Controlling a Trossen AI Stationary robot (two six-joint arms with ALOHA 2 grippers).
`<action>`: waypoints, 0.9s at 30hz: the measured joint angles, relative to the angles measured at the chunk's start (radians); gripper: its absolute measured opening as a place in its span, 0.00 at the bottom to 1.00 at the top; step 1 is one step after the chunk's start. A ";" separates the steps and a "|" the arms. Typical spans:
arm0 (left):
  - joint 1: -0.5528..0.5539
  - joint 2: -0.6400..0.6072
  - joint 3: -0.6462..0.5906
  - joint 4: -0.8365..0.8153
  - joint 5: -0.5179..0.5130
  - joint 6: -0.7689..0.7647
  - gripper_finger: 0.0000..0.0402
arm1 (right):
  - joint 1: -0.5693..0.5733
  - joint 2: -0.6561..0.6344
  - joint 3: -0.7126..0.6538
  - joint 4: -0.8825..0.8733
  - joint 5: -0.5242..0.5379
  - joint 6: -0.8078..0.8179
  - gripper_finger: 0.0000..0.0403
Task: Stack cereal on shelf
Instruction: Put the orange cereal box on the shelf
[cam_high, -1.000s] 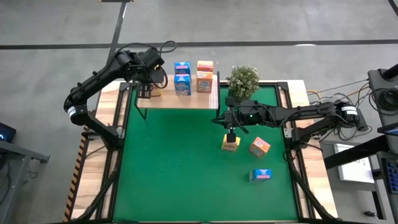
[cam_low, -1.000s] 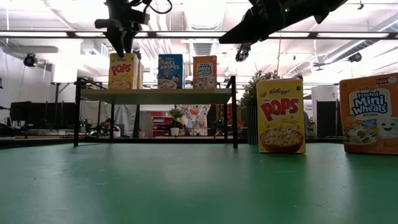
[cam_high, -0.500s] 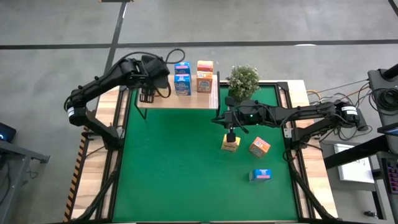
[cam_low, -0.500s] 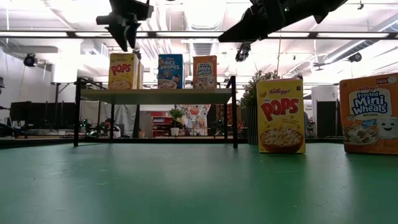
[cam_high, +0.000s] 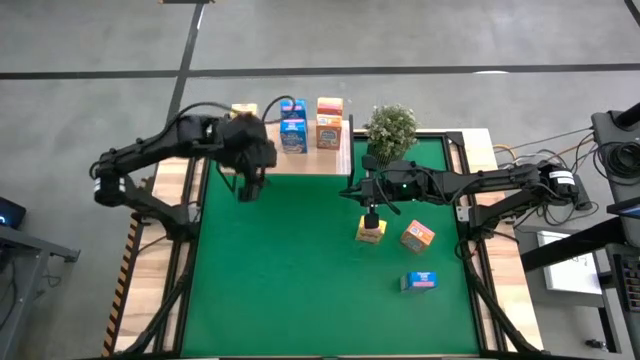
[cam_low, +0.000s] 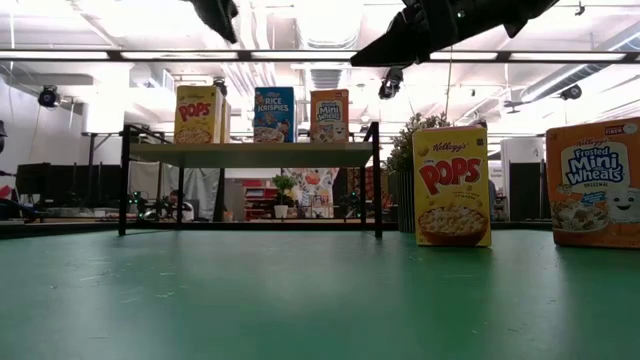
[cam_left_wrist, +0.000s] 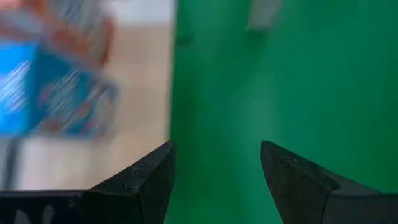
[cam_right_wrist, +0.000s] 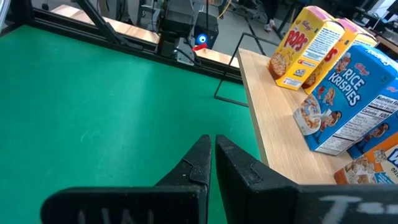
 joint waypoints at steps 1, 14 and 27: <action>-0.023 -0.025 -0.037 0.046 0.013 -0.010 0.54 | 0.000 0.000 0.000 0.000 0.000 0.003 0.03; -0.397 -0.337 -0.634 0.581 -0.189 -0.297 0.54 | 0.000 0.000 0.000 0.000 0.020 0.173 0.03; -0.702 -0.540 -0.874 1.036 -0.201 -0.066 0.54 | 0.014 0.015 0.127 -0.340 0.054 0.452 0.03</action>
